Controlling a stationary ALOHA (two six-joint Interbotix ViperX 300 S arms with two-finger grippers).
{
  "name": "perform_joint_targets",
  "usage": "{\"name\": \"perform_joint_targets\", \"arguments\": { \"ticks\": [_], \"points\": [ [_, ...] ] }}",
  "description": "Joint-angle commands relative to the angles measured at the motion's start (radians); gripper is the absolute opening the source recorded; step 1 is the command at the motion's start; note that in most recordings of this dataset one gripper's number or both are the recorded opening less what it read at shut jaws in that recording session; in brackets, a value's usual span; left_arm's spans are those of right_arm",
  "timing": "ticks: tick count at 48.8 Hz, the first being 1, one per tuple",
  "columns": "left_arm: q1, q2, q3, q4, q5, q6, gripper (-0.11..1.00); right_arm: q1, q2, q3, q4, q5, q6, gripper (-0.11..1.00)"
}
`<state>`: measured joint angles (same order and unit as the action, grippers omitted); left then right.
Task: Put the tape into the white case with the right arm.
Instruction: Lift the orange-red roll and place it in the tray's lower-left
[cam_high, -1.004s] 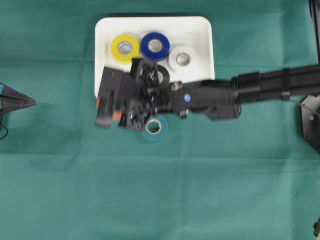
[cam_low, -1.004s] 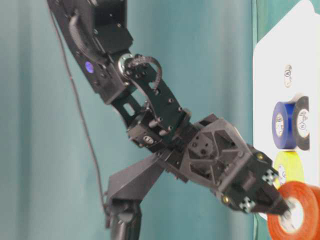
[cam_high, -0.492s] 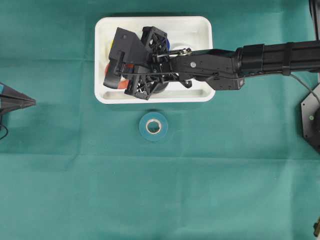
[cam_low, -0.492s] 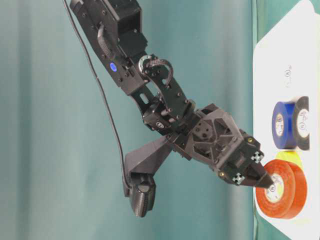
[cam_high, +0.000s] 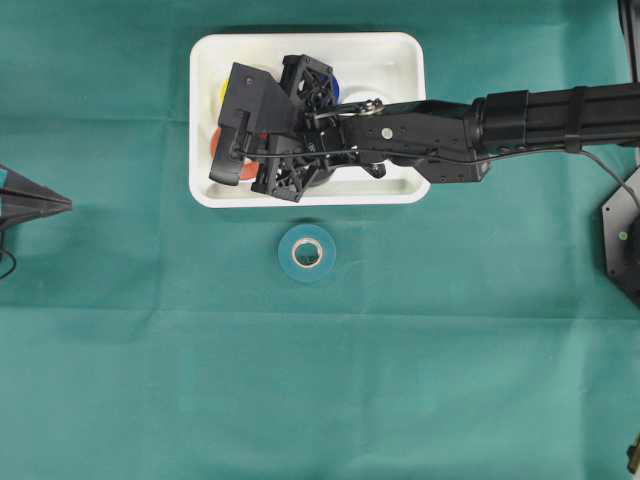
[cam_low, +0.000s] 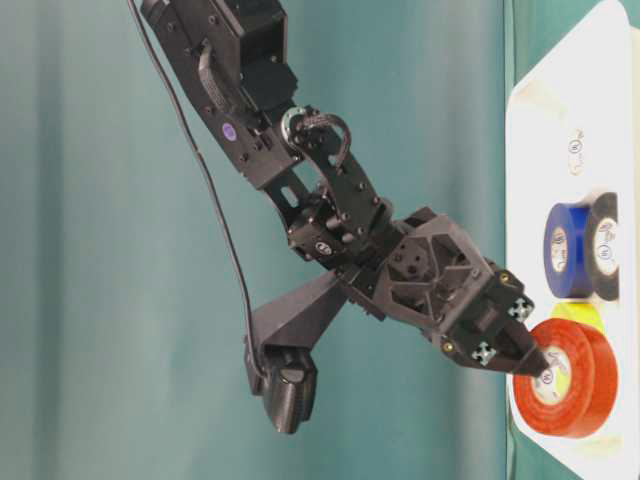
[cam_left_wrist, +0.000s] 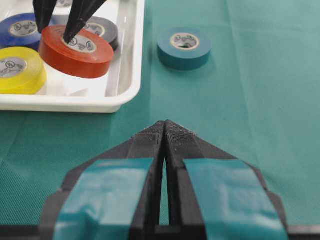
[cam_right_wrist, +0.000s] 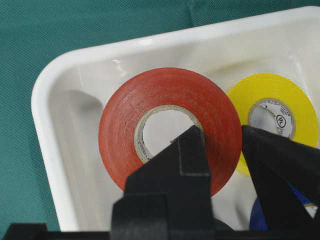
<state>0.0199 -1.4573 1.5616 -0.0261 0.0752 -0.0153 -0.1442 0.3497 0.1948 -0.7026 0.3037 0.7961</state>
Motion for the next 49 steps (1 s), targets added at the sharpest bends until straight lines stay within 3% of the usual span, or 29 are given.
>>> {"name": "perform_joint_targets", "arguments": {
  "ticks": [1, 6, 14, 18, 27, 49],
  "points": [
    [0.003, 0.009, -0.012, 0.000, -0.009, 0.000, 0.00, 0.002, -0.054, -0.011, -0.005, -0.005, 0.000, 0.01],
    [0.002, 0.008, -0.011, 0.002, -0.009, 0.000, 0.00, 0.002, -0.054, -0.009, -0.005, -0.002, 0.000, 0.17],
    [0.003, 0.008, -0.012, 0.000, -0.009, 0.000, 0.00, 0.002, -0.060, -0.002, -0.006, 0.000, 0.000, 0.61],
    [0.003, 0.008, -0.011, 0.002, -0.009, 0.000, 0.00, 0.002, -0.072, 0.015, -0.005, 0.000, 0.000, 0.54],
    [0.003, 0.008, -0.011, 0.000, -0.009, 0.000, 0.00, 0.002, -0.153, 0.118, -0.005, 0.000, 0.002, 0.54],
    [0.003, 0.008, -0.011, 0.000, -0.009, 0.000, 0.00, 0.003, -0.482, 0.511, -0.002, -0.049, 0.020, 0.54]
  ]
}}
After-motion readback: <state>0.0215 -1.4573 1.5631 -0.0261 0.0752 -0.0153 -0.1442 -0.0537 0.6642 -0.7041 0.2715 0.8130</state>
